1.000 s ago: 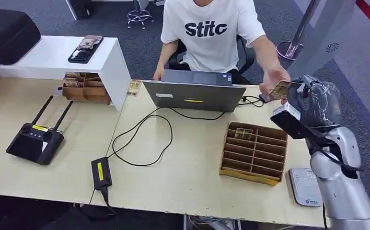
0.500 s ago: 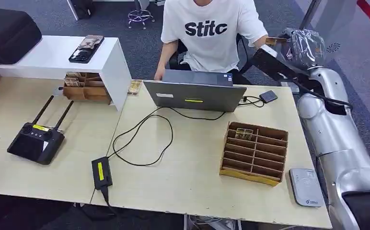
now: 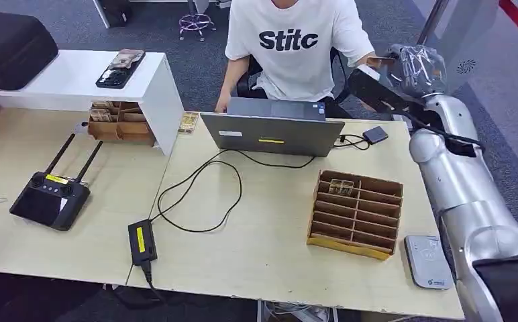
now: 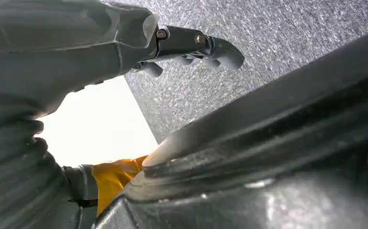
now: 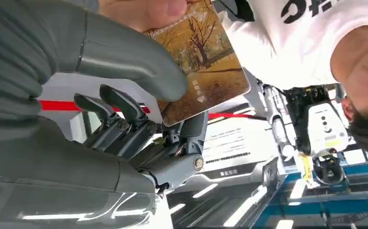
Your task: Pass the card to the sensor for recognition and then transmit it.
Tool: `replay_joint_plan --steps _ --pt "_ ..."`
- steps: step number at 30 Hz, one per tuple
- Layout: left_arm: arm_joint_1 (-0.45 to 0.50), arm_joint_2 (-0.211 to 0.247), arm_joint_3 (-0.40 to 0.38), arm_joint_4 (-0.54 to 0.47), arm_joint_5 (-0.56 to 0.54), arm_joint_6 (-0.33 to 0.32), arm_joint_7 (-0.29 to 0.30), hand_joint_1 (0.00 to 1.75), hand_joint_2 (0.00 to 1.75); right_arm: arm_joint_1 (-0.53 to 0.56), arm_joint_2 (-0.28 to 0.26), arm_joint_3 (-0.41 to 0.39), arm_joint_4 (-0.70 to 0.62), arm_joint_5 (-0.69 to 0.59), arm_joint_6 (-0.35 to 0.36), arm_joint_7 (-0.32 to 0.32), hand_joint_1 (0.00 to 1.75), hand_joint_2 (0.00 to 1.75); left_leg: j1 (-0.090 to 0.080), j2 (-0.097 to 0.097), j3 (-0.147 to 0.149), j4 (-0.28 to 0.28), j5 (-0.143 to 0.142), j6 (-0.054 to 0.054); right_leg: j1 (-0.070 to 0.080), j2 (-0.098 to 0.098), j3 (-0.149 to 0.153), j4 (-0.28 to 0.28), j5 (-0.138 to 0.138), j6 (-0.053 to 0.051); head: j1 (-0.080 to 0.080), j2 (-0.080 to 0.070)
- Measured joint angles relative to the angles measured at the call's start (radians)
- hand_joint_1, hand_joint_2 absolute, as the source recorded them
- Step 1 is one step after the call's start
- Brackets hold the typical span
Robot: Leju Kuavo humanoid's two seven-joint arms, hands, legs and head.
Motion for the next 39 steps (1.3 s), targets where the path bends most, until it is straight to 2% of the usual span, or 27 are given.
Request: replay_joint_plan --steps 1,2,3,14,31,39 --pt "0.000 0.000 0.000 0.000 -0.001 0.000 0.000 0.00 1.75 -0.002 0.002 0.000 0.007 0.001 -0.008 0.000 1.75 1.75 0.000 0.000 0.000 0.000 0.000 0.000 0.000 0.000 0.000 0.000 0.000 0.000 0.000 0.000" --pt "0.000 0.000 0.000 0.000 -0.002 0.000 0.000 0.00 1.75 -0.004 0.004 0.000 0.016 0.002 -0.016 0.000 1.38 1.75 0.000 0.000 0.000 0.000 0.000 0.000 0.000 0.000 0.000 0.000 0.000 0.000 0.000 0.000" --pt "0.000 0.000 0.000 0.000 -0.003 0.000 0.000 0.00 1.75 -0.005 0.005 0.000 0.022 0.002 -0.021 -0.001 0.00 1.75 0.000 0.000 0.000 0.000 0.000 0.000 0.000 0.000 0.000 0.000 0.000 0.000 0.000 0.000" --pt "-0.001 0.000 0.000 0.000 -0.004 0.000 0.001 0.00 1.75 -0.009 0.009 0.000 0.078 0.051 -0.036 0.012 0.00 1.75 0.000 0.000 0.000 0.000 0.000 0.000 0.000 0.000 0.000 0.000 0.000 0.000 0.000 0.000" --pt "-0.001 0.000 0.000 0.000 -0.008 0.000 0.001 0.00 1.75 -0.024 0.010 0.000 0.095 0.067 -0.036 0.013 0.00 1.75 0.000 0.000 0.000 0.000 0.000 0.000 0.000 0.000 0.000 0.000 0.000 0.000 0.000 0.000" --pt "-0.001 -0.001 0.000 0.000 -0.005 0.000 0.001 0.00 1.75 -0.026 0.011 -0.007 0.090 0.066 -0.052 -0.012 0.00 1.75 0.000 0.000 0.000 0.000 0.000 0.000 0.000 0.000 0.000 0.000 0.000 0.000 0.000 0.000"
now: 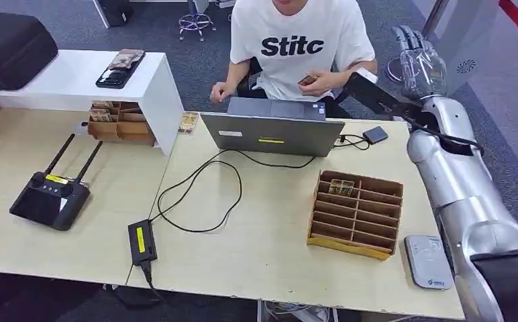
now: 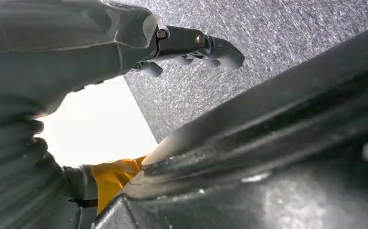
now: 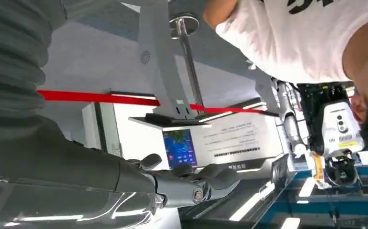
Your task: Pass the card to the sensor for recognition and then transmit it.
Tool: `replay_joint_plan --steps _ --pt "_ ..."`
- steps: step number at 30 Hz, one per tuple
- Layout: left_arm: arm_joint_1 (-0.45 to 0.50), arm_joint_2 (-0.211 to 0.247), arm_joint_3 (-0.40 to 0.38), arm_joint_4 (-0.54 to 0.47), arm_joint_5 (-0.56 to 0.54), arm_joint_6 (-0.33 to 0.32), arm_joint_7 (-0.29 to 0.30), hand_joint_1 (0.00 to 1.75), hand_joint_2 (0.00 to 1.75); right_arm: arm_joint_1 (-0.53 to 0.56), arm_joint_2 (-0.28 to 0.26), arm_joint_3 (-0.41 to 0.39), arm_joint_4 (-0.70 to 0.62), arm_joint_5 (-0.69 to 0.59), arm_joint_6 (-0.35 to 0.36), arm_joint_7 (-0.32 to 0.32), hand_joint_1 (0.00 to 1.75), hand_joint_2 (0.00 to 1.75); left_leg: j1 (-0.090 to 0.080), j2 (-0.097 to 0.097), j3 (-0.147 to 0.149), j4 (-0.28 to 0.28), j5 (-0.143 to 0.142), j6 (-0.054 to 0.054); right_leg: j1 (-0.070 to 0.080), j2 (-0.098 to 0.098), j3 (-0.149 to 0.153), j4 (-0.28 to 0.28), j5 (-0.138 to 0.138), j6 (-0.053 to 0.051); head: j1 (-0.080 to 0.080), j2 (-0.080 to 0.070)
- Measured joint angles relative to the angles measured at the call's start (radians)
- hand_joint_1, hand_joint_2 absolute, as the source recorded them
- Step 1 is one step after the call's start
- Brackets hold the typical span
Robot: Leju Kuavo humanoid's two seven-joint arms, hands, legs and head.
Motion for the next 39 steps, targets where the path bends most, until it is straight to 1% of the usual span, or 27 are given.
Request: replay_joint_plan --steps 2,5,8,10,13,16,18,20,25,31,33,35,37,38,39 --pt "0.001 0.000 0.000 0.000 0.010 0.000 0.000 0.00 1.75 0.003 -0.003 -0.007 -0.025 -0.013 -0.005 -0.018 0.00 1.75 0.000 0.000 0.000 0.000 0.000 0.000 0.000 0.000 -0.001 0.000 0.000 0.000 0.000 0.000" --pt "0.001 0.000 0.000 0.000 0.023 0.000 0.000 0.00 1.75 0.019 -0.018 -0.024 -0.097 -0.040 -0.009 -0.046 0.00 1.75 0.000 0.000 0.000 0.000 0.000 0.000 0.000 0.000 -0.001 0.000 0.000 0.000 0.000 0.000" --pt "0.003 -0.002 0.000 0.000 0.038 0.004 -0.002 0.00 1.75 0.066 -0.050 -0.045 -0.215 -0.063 -0.009 -0.068 0.00 1.75 0.000 0.000 0.000 0.000 0.000 0.000 0.000 0.000 -0.001 0.000 0.000 0.000 0.000 0.000" --pt "0.005 -0.003 0.000 0.000 0.054 0.007 -0.003 0.00 1.75 0.116 -0.079 -0.059 -0.306 -0.055 -0.022 -0.079 0.00 1.75 0.000 0.000 0.000 0.000 -0.001 0.000 0.000 0.000 -0.001 -0.001 0.000 0.000 0.000 0.000" --pt "0.007 -0.004 0.000 0.000 0.077 0.011 -0.002 0.00 1.75 0.232 -0.136 -0.091 -0.474 -0.040 -0.080 -0.101 0.00 1.75 0.000 -0.002 0.000 0.000 -0.001 0.001 0.000 -0.002 0.000 -0.002 -0.001 0.001 0.000 0.000" --pt "0.010 -0.008 0.000 0.000 0.096 0.015 0.000 0.00 1.75 0.425 -0.193 -0.158 -0.687 -0.029 -0.167 -0.130 0.00 1.75 0.000 -0.005 -0.001 0.000 -0.003 0.003 0.000 -0.006 0.002 -0.003 -0.002 0.002 0.000 0.000" --pt "0.012 -0.010 0.000 0.000 0.103 0.017 0.000 0.00 1.75 0.532 -0.214 -0.211 -0.803 -0.026 -0.181 -0.150 0.00 1.75 -0.001 -0.004 -0.001 0.000 -0.004 0.003 0.000 -0.005 0.002 -0.002 -0.002 0.002 0.000 0.000" --pt "0.012 -0.011 0.000 0.000 0.104 0.018 0.000 0.00 1.75 0.597 -0.227 -0.247 -0.878 -0.023 -0.178 -0.159 0.00 1.75 -0.001 -0.001 -0.001 0.000 -0.005 0.003 0.000 -0.001 0.001 -0.002 -0.002 0.002 0.000 0.000" --pt "0.012 -0.011 0.000 0.000 0.105 0.018 0.000 0.00 1.75 0.645 -0.240 -0.294 -0.963 -0.014 -0.171 -0.169 0.00 1.75 -0.001 0.001 0.000 0.000 -0.005 0.003 0.000 0.001 0.001 -0.002 -0.002 0.002 0.000 0.000" --pt "0.012 -0.011 0.000 0.000 0.105 0.018 0.000 0.00 1.75 0.662 -0.246 -0.311 -0.999 -0.014 -0.171 -0.169 0.00 1.75 -0.001 0.001 0.001 0.000 -0.004 0.003 0.000 0.001 0.001 -0.002 -0.002 0.001 0.000 0.000" --pt "0.012 -0.011 0.000 0.000 0.108 0.017 0.000 0.00 1.75 0.679 -0.249 -0.322 -1.013 0.000 -0.182 -0.168 0.00 1.75 -0.001 0.000 0.002 0.000 -0.004 0.003 0.000 0.000 0.001 -0.002 -0.002 0.001 -0.001 0.000" --pt "0.012 -0.012 0.000 0.000 0.114 0.017 0.000 0.00 1.75 0.740 -0.258 -0.351 -1.053 0.002 -0.219 -0.167 0.00 1.75 -0.001 -0.003 0.001 0.001 -0.004 0.003 0.000 -0.004 0.003 -0.003 -0.003 0.002 0.000 0.000" --pt "0.013 -0.014 0.000 0.000 0.119 0.018 0.000 0.00 1.75 0.837 -0.258 -0.404 -1.119 -0.052 -0.270 -0.196 0.00 1.75 -0.001 -0.006 0.000 0.000 -0.005 0.004 -0.001 -0.007 0.003 -0.003 -0.004 0.004 0.000 0.000" --pt "0.014 -0.015 0.000 0.001 0.121 0.019 0.000 0.00 1.75 0.885 -0.256 -0.433 -1.152 -0.111 -0.275 -0.223 0.00 1.75 -0.001 -0.006 -0.001 0.000 -0.006 0.004 -0.001 -0.007 0.003 -0.003 -0.005 0.003 -0.001 0.000" --pt "0.014 -0.015 0.000 0.001 0.125 0.022 0.000 0.00 1.75 0.932 -0.243 -0.466 -1.188 -0.213 -0.244 -0.264 0.00 1.75 -0.001 -0.006 -0.001 0.000 -0.006 0.004 -0.001 -0.007 0.003 -0.003 -0.006 0.003 0.000 0.000"
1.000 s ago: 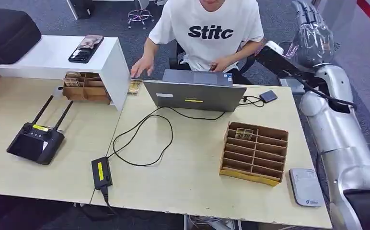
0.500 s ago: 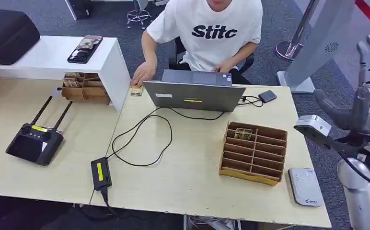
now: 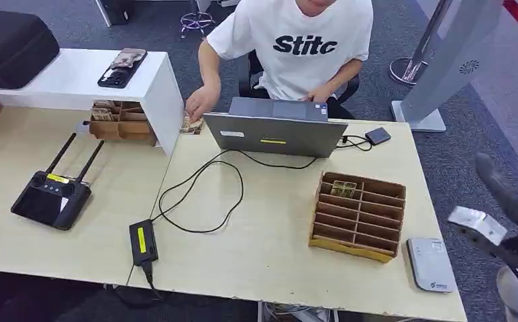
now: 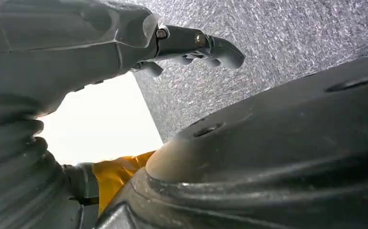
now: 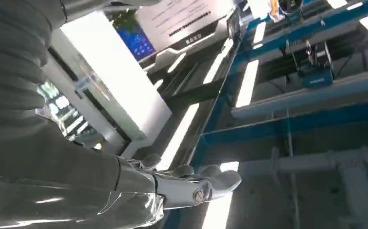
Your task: Pass the card to the sensor for recognition and then transmit it.
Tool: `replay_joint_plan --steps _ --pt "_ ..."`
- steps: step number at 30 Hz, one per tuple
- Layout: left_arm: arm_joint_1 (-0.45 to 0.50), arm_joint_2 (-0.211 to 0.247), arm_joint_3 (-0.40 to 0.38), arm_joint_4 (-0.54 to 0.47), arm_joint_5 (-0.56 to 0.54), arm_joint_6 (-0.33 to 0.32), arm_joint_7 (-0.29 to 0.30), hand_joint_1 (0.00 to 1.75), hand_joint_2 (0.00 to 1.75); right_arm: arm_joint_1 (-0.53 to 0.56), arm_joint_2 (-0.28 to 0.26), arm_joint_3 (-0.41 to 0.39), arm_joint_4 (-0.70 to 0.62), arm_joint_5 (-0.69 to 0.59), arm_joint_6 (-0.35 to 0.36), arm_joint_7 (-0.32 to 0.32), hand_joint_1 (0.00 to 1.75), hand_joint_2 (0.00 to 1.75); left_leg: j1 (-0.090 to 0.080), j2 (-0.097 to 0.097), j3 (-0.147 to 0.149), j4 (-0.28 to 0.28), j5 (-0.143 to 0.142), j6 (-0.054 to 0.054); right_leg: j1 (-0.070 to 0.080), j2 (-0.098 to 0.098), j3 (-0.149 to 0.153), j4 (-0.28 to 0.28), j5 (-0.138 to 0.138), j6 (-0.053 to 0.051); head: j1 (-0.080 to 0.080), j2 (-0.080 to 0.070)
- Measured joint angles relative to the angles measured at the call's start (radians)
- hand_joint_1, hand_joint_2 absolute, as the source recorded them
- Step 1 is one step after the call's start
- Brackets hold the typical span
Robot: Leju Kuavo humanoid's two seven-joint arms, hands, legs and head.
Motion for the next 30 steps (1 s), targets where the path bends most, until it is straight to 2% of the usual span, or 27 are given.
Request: replay_joint_plan --steps 2,3,4,6,8,12,16,21,26,30 --pt "0.002 -0.003 0.000 0.001 0.014 0.005 -0.003 0.00 1.75 0.084 0.048 -0.068 -0.078 -0.317 0.170 -0.098 0.00 1.75 0.000 0.001 0.001 0.000 -0.003 -0.001 0.000 0.002 0.000 0.000 -0.001 -0.001 0.000 0.000" --pt "0.002 -0.004 0.001 0.001 0.018 0.007 -0.006 0.00 1.75 0.122 0.071 -0.095 -0.108 -0.439 0.240 -0.132 0.00 1.75 0.000 0.002 0.001 0.000 -0.003 -0.001 0.000 0.002 0.000 0.000 -0.001 -0.001 -0.001 0.000" --pt "0.003 -0.004 0.001 0.001 0.021 0.008 -0.007 0.00 1.75 0.157 0.094 -0.119 -0.135 -0.519 0.278 -0.158 0.00 1.75 0.000 0.001 0.001 0.000 -0.003 -0.001 0.000 0.002 -0.001 0.000 -0.001 -0.002 -0.001 0.000" --pt "0.004 -0.005 0.002 0.001 0.028 0.010 -0.009 0.00 1.75 0.197 0.130 -0.160 -0.175 -0.552 0.324 -0.186 0.00 1.75 0.000 0.002 0.002 0.000 -0.003 -0.001 0.000 0.003 -0.001 0.000 -0.002 -0.002 0.000 0.000" --pt "0.005 -0.005 0.002 0.001 0.034 0.011 -0.009 0.00 1.75 0.248 0.193 -0.198 -0.223 -0.578 0.369 -0.231 0.00 1.75 0.000 0.003 0.002 -0.001 -0.003 -0.001 0.000 0.002 0.000 0.000 -0.002 -0.002 -0.001 0.000" --pt "0.006 -0.009 0.002 0.002 0.043 0.019 -0.005 0.00 1.75 0.348 0.332 -0.220 -0.319 -0.510 0.291 -0.317 0.00 1.75 0.000 0.004 0.002 -0.001 -0.003 -0.001 0.000 0.003 0.000 0.001 -0.002 -0.002 -0.001 0.000" --pt "0.006 -0.012 0.003 0.003 0.046 0.026 -0.003 0.00 1.75 0.419 0.431 -0.200 -0.380 -0.499 0.182 -0.338 0.00 1.75 0.000 0.005 0.003 -0.001 -0.003 -0.001 0.000 0.004 0.000 0.001 -0.003 -0.003 -0.001 0.000" --pt "0.006 -0.013 0.003 0.006 0.049 0.027 -0.003 0.00 1.75 0.478 0.496 -0.178 -0.413 -0.556 0.147 -0.339 0.00 1.75 0.000 0.005 0.003 -0.001 -0.003 -0.001 0.000 0.004 0.000 0.001 -0.003 -0.003 0.000 0.000" --pt "0.006 -0.013 0.003 0.006 0.049 0.027 -0.003 0.00 1.75 0.493 0.520 -0.177 -0.423 -0.565 0.145 -0.341 0.00 1.75 0.000 0.006 0.004 -0.001 -0.003 -0.001 -0.001 0.005 0.001 0.001 -0.003 -0.003 0.000 0.000" --pt "0.006 -0.013 0.003 0.007 0.047 0.027 -0.006 0.00 1.75 0.489 0.541 -0.208 -0.418 -0.557 0.117 -0.295 0.00 1.75 0.000 0.006 0.004 -0.001 -0.003 -0.001 -0.001 0.005 0.001 0.001 -0.003 -0.003 0.000 0.000"
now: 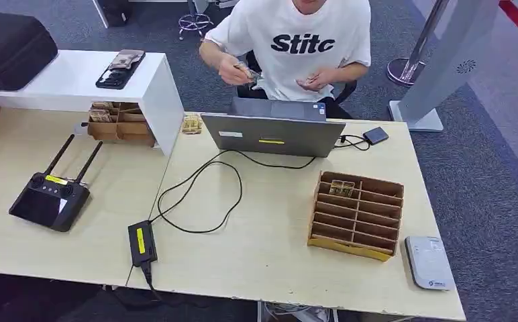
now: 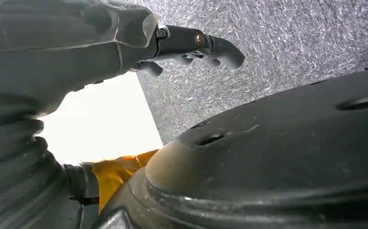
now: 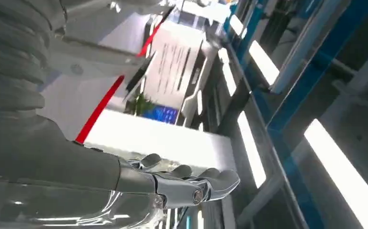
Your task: Pass the card to the sensor for recognition and then transmit it.
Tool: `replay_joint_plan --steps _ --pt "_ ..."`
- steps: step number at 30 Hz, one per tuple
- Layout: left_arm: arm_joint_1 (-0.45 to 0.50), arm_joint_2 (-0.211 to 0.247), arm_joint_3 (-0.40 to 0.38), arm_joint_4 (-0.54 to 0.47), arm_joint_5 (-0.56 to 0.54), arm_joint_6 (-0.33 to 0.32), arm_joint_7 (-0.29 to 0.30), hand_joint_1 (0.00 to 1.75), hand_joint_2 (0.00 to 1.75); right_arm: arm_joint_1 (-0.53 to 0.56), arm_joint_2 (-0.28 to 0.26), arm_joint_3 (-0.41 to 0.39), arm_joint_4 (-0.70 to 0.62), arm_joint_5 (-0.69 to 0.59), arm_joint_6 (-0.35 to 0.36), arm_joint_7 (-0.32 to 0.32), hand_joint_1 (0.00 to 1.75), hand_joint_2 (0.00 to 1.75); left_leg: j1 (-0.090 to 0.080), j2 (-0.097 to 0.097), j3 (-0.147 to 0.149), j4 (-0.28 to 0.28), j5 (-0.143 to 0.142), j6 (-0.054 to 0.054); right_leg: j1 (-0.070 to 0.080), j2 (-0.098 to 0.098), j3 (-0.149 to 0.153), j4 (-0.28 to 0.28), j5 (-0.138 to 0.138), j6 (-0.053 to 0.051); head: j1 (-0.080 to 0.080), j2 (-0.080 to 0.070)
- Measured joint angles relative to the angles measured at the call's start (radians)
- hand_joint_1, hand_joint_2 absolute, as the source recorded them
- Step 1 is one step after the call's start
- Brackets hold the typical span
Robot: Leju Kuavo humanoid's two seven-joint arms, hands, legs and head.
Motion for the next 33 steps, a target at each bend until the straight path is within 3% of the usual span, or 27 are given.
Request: replay_joint_plan --steps 10,16,20,29,31,33 --pt "0.001 0.000 0.000 0.000 -0.005 0.000 -0.003 0.00 1.75 -0.082 0.028 -0.226 0.114 -0.083 0.104 0.035 0.00 1.75 0.000 0.000 0.000 0.000 0.000 0.000 0.000 0.000 0.000 0.000 0.000 0.000 0.000 0.000" --pt "0.000 0.000 0.000 0.000 -0.005 0.000 -0.003 0.00 1.75 -0.098 0.043 -0.275 0.140 -0.084 0.116 0.035 0.00 1.75 0.000 0.000 0.000 0.000 0.000 0.000 0.000 0.000 0.000 0.000 0.000 0.000 0.000 0.000" --pt "0.000 0.000 0.000 0.000 -0.006 -0.001 -0.002 0.00 1.75 -0.120 0.051 -0.316 0.176 -0.079 0.143 0.076 0.00 1.75 0.000 0.000 0.000 0.000 0.000 0.000 0.000 0.001 0.000 0.000 0.000 0.000 0.000 0.000" --pt "-0.001 -0.006 0.000 0.001 -0.003 0.007 0.010 0.00 1.75 -0.224 0.055 -0.536 0.395 -0.184 0.245 0.072 0.00 1.75 0.000 0.000 0.001 0.000 0.000 0.000 0.000 0.001 0.000 0.000 0.000 0.000 0.000 0.000" --pt "-0.001 -0.007 0.000 0.002 -0.002 0.008 0.013 0.00 1.75 -0.254 0.053 -0.606 0.474 -0.246 0.266 0.101 0.00 1.75 0.000 0.000 0.000 0.000 0.000 0.000 0.000 0.001 0.000 0.000 0.000 0.000 0.000 0.000" --pt "-0.002 -0.008 0.000 0.002 0.000 0.009 0.016 0.00 1.75 -0.284 0.040 -0.659 0.593 -0.286 0.281 0.083 0.00 1.75 0.000 0.000 0.001 0.000 0.000 0.000 0.000 0.001 0.000 0.000 0.000 0.000 0.000 0.000"
